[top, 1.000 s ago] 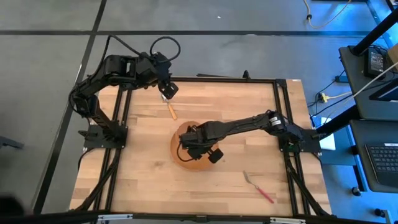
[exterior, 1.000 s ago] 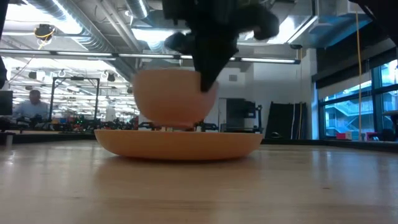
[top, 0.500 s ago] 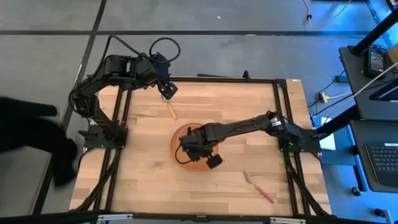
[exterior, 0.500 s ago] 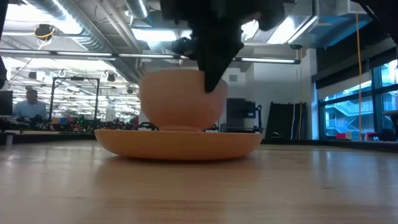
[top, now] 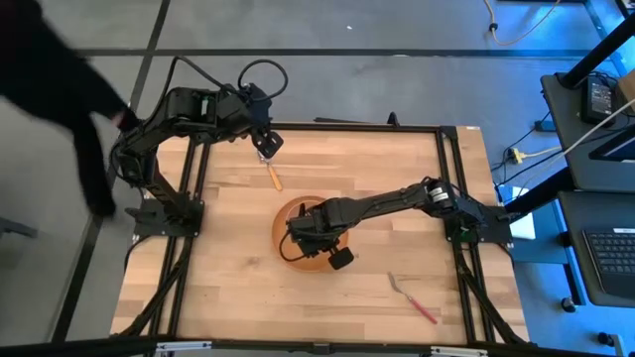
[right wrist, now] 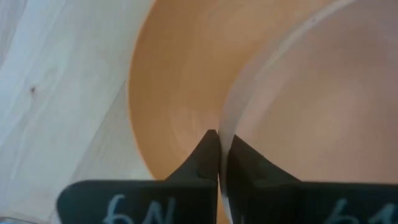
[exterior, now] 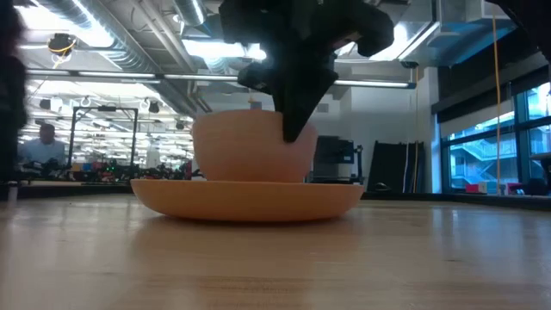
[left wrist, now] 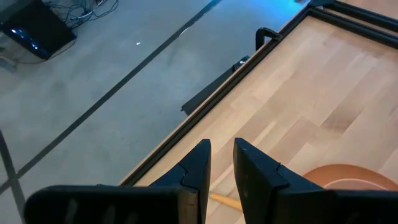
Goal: Set table place
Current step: Put the light pink bowl on the orange plate, then put the pink fork to the right of the orange plate
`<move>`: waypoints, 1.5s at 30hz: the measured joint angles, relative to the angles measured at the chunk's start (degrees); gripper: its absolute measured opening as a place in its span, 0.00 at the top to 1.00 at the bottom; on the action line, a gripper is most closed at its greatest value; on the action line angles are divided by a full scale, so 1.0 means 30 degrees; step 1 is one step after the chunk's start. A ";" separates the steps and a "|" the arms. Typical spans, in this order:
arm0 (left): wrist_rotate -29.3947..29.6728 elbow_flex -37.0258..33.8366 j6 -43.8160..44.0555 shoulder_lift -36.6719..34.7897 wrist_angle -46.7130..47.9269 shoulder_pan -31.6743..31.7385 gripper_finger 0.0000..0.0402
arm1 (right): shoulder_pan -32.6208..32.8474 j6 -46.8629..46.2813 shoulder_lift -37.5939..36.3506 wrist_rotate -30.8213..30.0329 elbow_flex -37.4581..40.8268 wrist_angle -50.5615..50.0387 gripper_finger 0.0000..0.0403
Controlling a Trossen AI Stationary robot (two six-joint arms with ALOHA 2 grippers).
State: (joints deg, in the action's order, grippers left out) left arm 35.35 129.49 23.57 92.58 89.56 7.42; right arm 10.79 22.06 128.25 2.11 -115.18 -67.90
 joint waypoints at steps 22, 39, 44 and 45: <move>-0.0006 0.0000 0.0000 0.0000 -0.0008 0.0000 0.84 | 0.0007 -0.0277 -0.0066 0.0798 0.1020 0.0984 0.96; -0.0014 0.0000 0.0001 0.0000 -0.0007 0.0006 0.84 | 0.0066 -0.1248 0.0007 0.0889 0.1071 0.1311 0.76; -0.0021 0.0000 0.0007 0.0000 -0.0007 0.0000 0.84 | 0.0066 -0.1282 0.0000 0.0774 0.0445 0.0885 0.75; -0.0021 0.0000 0.0004 0.0000 -0.0007 0.0002 0.84 | 0.0066 -0.1298 0.0000 0.0704 0.0242 0.0800 0.75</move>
State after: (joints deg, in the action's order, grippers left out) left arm 35.29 129.49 23.58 92.58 89.54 7.43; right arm 10.98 18.17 128.25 4.22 -114.45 -65.50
